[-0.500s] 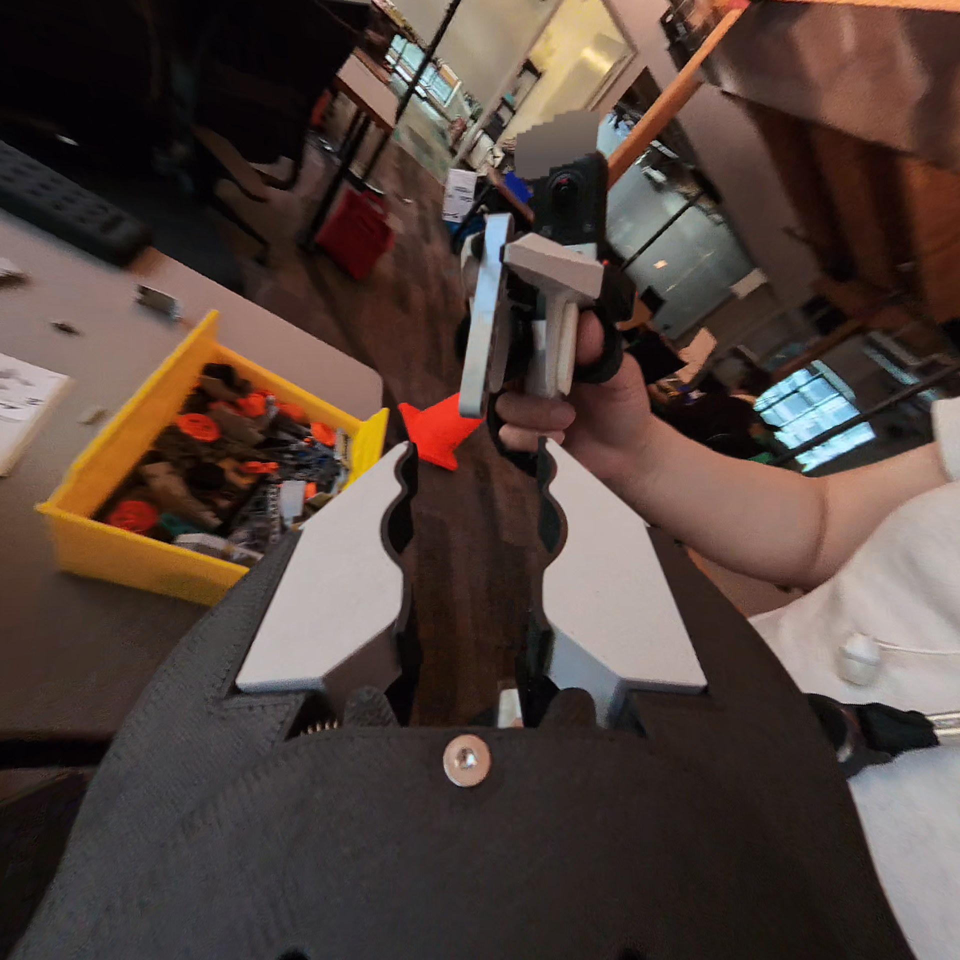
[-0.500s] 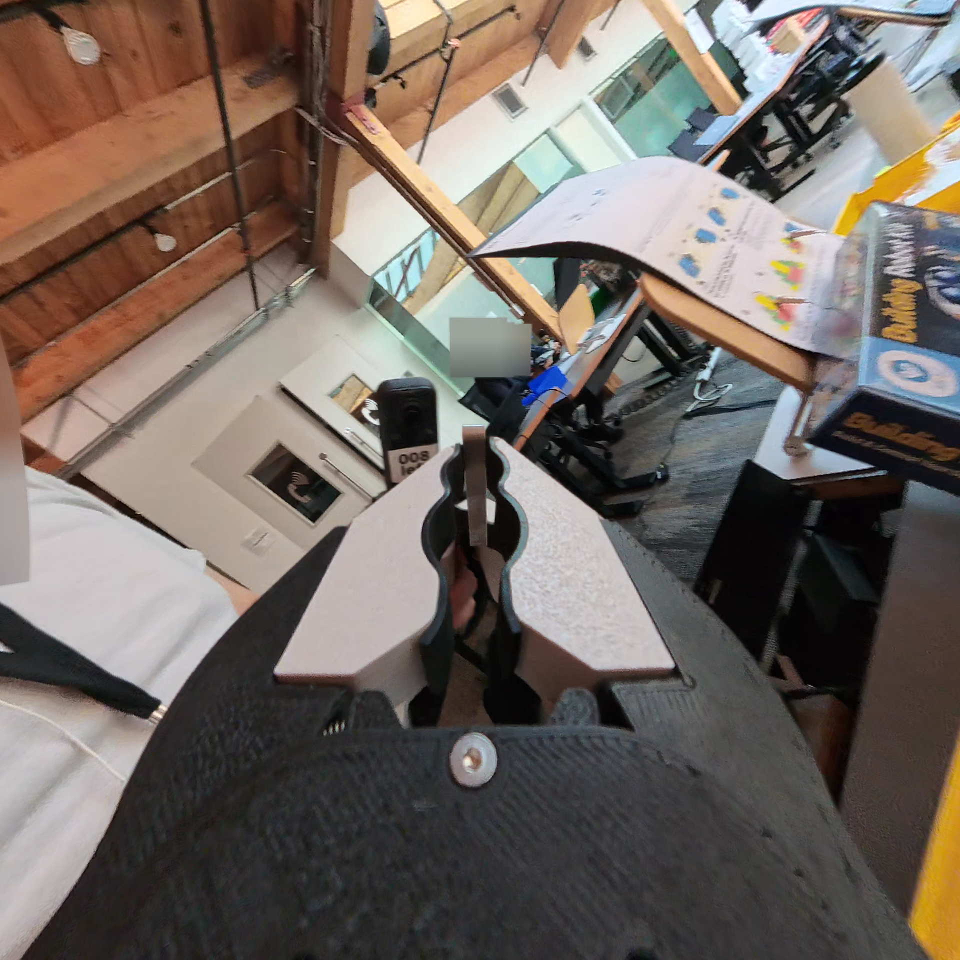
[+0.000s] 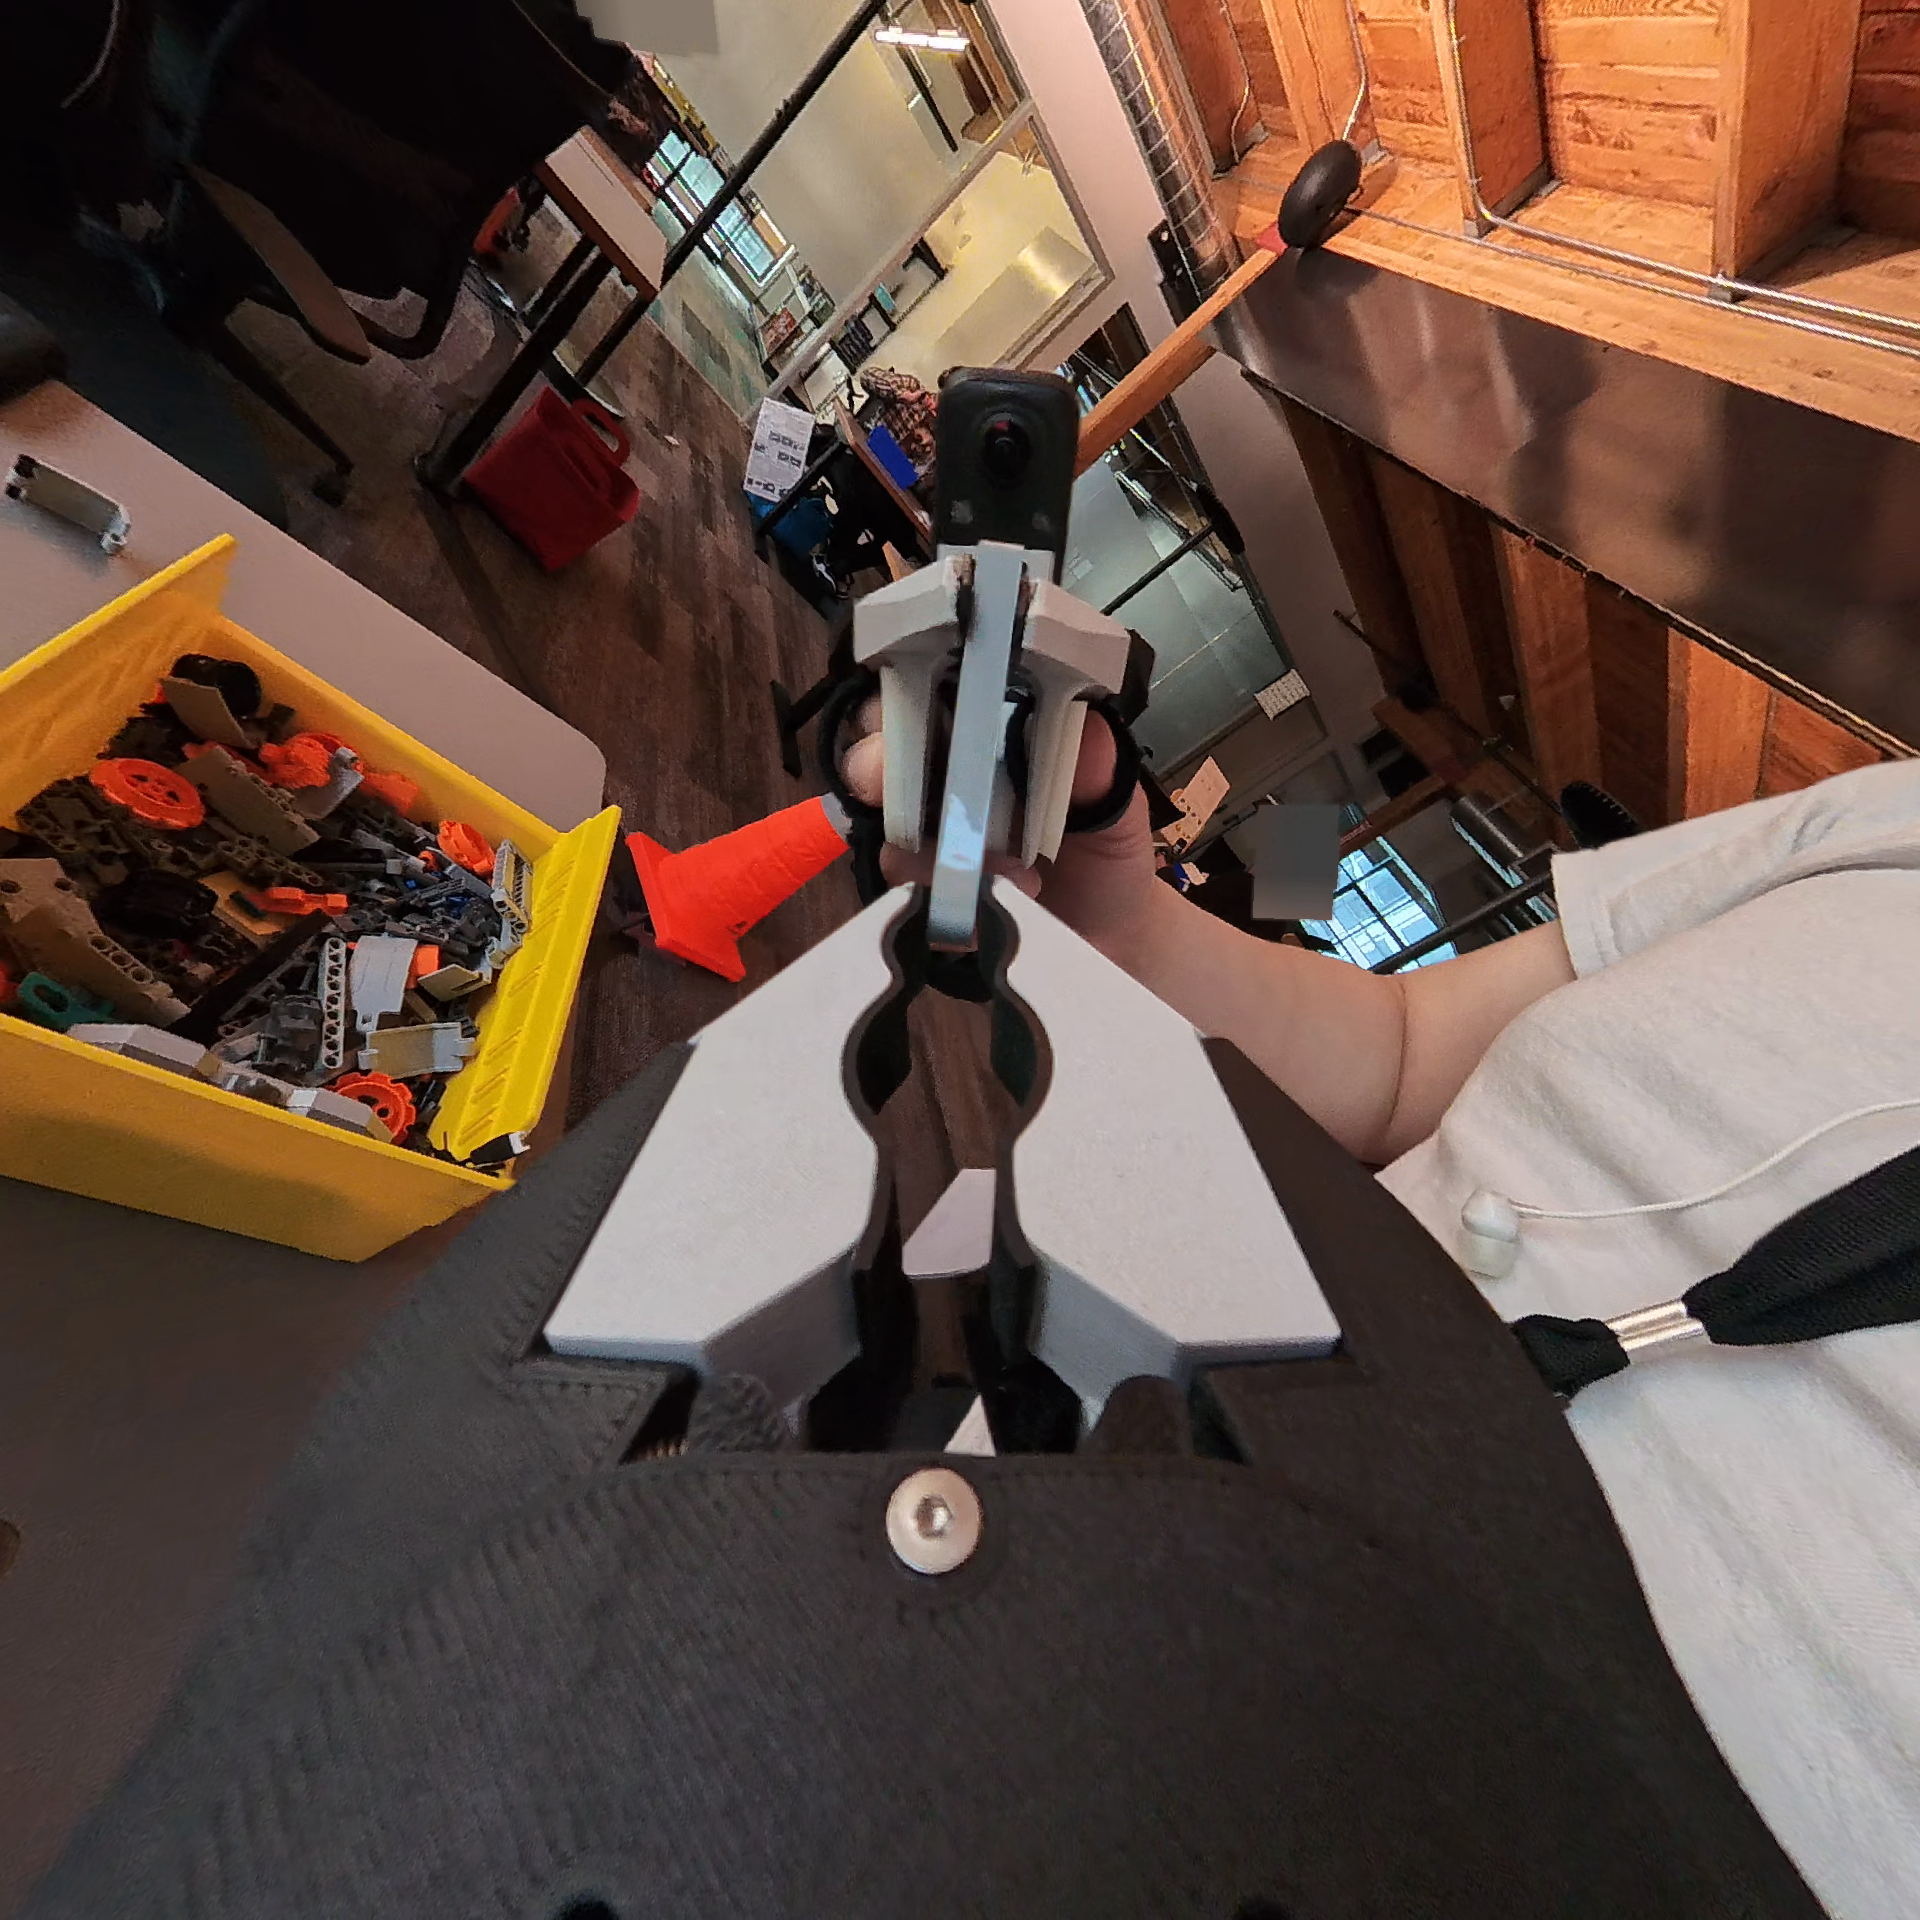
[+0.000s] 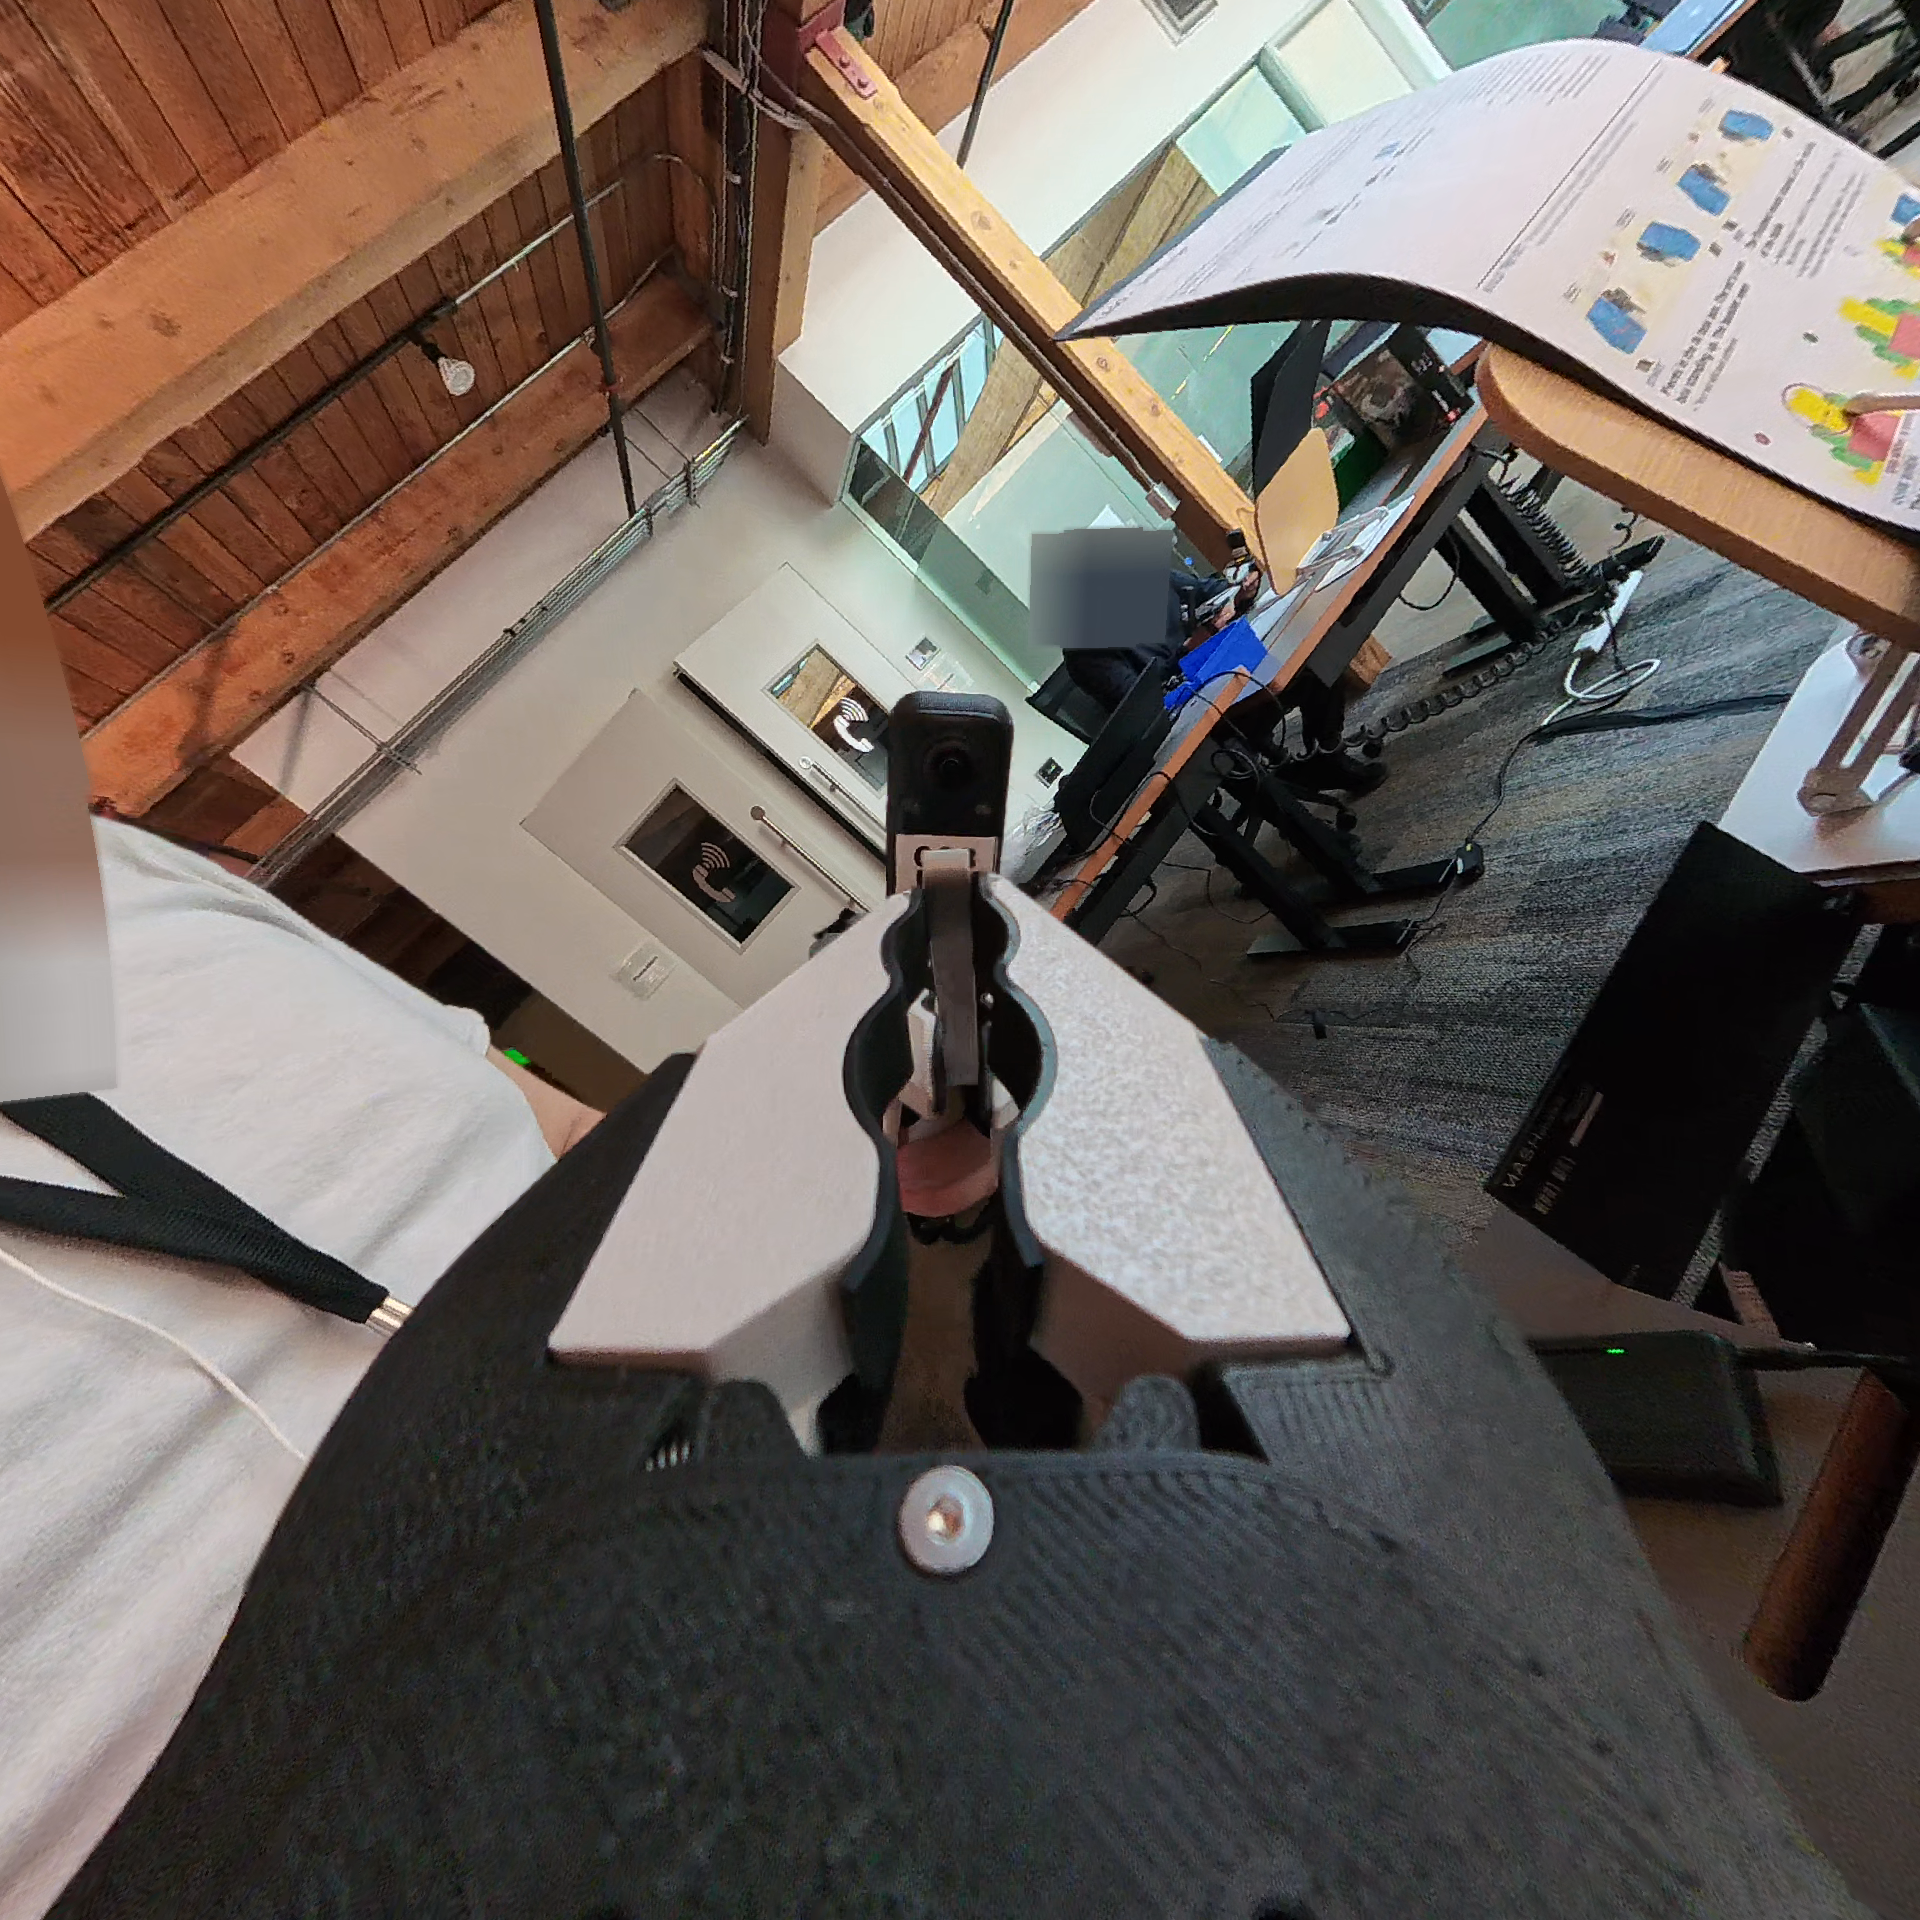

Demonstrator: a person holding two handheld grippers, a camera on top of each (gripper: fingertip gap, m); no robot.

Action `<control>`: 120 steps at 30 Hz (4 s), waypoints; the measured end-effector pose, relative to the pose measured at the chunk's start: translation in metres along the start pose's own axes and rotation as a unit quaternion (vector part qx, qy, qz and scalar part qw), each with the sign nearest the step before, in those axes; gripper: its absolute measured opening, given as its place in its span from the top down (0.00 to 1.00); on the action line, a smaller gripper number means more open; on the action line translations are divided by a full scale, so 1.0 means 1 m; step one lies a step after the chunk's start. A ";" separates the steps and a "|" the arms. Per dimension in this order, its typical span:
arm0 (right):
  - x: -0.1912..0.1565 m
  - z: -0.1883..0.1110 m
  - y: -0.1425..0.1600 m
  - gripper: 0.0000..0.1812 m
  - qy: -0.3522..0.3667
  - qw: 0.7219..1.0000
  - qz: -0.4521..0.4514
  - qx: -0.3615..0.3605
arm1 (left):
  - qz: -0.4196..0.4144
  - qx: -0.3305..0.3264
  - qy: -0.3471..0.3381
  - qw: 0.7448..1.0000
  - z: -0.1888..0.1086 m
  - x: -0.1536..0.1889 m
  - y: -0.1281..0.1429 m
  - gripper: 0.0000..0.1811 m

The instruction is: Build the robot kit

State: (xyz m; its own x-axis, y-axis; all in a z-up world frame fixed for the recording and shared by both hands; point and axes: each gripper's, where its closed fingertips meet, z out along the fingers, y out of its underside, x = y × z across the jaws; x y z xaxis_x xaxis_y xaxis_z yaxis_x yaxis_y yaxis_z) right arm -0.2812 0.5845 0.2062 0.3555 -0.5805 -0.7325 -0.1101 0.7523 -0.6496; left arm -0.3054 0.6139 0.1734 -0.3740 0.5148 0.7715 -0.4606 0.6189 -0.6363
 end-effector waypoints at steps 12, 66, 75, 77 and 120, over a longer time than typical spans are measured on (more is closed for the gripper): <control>-0.003 -0.007 0.016 0.80 0.012 0.934 -0.179 -0.310 | 0.071 -0.042 -0.058 0.995 -0.026 0.003 0.015 0.97; 0.368 0.070 0.243 0.96 0.114 0.542 -0.267 -0.789 | -0.031 -0.020 -0.152 0.988 -0.261 -0.234 0.154 0.96; 0.378 0.065 0.256 0.96 0.082 0.513 -0.284 -0.806 | -0.038 -0.018 -0.154 0.987 -0.270 -0.244 0.160 0.97; 0.380 0.061 0.260 0.96 0.078 0.503 -0.286 -0.812 | -0.041 -0.013 -0.155 0.987 -0.272 -0.245 0.160 0.97; 0.397 0.058 0.269 0.95 0.071 0.515 -0.320 -0.792 | -0.053 -0.006 -0.152 0.987 -0.271 -0.253 0.160 0.98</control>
State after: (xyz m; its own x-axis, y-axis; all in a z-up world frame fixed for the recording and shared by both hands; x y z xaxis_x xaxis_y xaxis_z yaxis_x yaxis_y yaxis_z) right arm -0.1153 0.5741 -0.2475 0.7301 -0.6536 -0.1993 -0.6718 -0.7400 -0.0344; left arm -0.0666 0.7440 -0.1251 -0.5488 0.2459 0.7990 -0.5018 0.6675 -0.5501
